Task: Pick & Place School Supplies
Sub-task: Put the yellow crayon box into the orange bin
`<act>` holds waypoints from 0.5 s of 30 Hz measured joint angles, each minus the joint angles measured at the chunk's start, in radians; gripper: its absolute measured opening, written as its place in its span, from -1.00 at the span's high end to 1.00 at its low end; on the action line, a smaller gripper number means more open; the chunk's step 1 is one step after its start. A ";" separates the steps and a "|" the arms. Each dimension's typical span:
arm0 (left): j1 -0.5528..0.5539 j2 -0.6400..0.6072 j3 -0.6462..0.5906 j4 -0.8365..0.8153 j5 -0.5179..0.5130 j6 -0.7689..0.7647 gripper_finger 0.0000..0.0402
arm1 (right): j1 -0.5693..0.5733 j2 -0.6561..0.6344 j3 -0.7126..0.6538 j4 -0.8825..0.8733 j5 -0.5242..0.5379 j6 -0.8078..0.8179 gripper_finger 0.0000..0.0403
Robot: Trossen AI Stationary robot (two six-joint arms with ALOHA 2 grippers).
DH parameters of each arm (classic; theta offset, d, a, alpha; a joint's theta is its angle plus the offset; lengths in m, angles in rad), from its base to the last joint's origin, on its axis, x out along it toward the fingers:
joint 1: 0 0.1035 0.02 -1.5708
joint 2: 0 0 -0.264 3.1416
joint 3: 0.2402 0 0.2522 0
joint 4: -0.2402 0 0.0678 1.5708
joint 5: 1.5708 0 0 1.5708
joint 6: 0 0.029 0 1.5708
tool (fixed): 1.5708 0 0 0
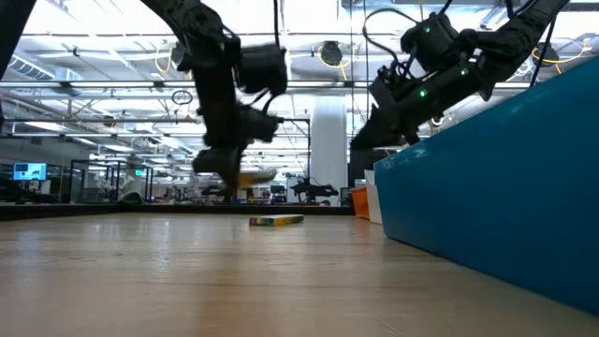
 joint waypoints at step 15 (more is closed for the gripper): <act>-0.193 -0.012 0.003 0.444 -0.351 0.222 0.44 | 0.117 0.156 0.000 0.329 -0.058 -0.031 0.62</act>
